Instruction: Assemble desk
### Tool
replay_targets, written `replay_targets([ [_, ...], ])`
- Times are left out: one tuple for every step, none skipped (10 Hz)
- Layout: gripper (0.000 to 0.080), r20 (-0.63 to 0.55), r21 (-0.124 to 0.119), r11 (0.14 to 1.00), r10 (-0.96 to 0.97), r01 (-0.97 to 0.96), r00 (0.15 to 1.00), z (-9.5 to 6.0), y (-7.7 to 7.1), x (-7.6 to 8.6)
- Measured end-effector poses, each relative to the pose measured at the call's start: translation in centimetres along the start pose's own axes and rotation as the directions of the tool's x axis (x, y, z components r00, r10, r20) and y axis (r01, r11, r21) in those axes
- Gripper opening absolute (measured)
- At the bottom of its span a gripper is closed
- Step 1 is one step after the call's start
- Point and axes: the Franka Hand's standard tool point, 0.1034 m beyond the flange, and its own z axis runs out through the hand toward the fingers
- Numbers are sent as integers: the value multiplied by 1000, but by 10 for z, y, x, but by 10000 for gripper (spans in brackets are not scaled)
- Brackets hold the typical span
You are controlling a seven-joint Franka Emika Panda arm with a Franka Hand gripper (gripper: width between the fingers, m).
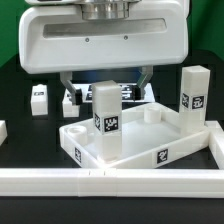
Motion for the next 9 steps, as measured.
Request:
replay_targets([
  [648,1,-3,1000,-12,12,1000,0,0,0],
  [525,1,-3,1000,-12,12,1000,0,0,0],
  [386,2,-3,1000,-12,12,1000,1,0,0],
  [287,2,-3,1000,-12,12,1000,1,0,0],
  [287,2,-2,1000,-5,5,1000,1,0,0],
  [288,2,-3,1000,14,-14,1000,1,0,0],
  [288,2,-2,1000,15,-15,1000,1,0,0],
  [288,1,1,992,126,-126,992,0,0,0],
  [288,2,2,971,237,-237,971,-1,1,1],
])
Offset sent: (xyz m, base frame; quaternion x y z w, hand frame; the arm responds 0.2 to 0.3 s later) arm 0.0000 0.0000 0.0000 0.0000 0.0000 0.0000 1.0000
